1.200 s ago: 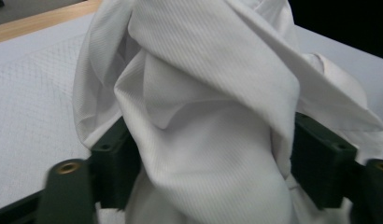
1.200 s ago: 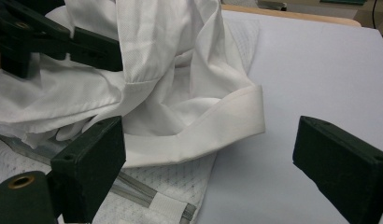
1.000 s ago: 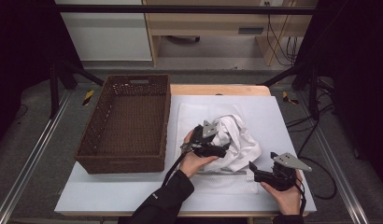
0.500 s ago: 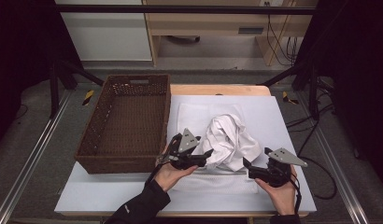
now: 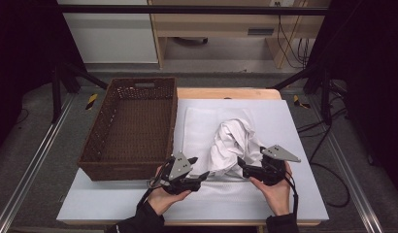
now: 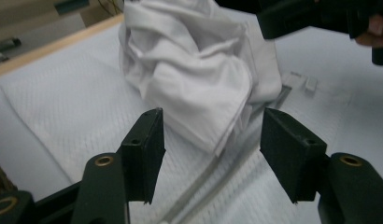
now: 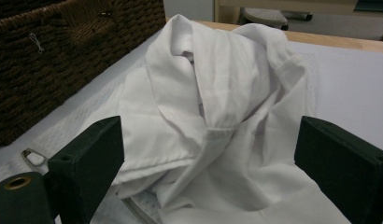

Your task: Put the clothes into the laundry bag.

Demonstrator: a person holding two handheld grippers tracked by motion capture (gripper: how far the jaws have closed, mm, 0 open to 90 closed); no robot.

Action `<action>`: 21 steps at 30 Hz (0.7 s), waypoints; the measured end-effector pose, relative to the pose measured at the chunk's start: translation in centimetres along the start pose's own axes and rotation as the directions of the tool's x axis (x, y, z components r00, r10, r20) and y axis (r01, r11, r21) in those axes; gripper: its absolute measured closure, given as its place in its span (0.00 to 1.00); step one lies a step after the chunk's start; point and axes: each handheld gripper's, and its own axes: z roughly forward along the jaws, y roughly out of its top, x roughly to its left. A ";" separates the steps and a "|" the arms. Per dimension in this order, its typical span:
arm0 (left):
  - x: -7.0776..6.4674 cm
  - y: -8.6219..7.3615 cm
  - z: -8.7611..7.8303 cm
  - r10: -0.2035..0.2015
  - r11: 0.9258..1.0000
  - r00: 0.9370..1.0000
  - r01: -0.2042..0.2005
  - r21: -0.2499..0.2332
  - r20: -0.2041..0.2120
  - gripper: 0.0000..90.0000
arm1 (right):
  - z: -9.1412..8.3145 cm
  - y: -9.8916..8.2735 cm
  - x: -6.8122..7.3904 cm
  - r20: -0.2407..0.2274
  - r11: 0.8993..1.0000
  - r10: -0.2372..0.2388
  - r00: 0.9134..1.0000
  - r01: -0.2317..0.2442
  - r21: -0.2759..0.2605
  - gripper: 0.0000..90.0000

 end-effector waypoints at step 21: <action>-0.5 -4.5 2.9 -0.048 0.978 0.999 0.045 0.205 0.010 0.96 | 7.8 0.9 3.1 0.082 0.988 0.001 0.997 -0.014 0.155 0.06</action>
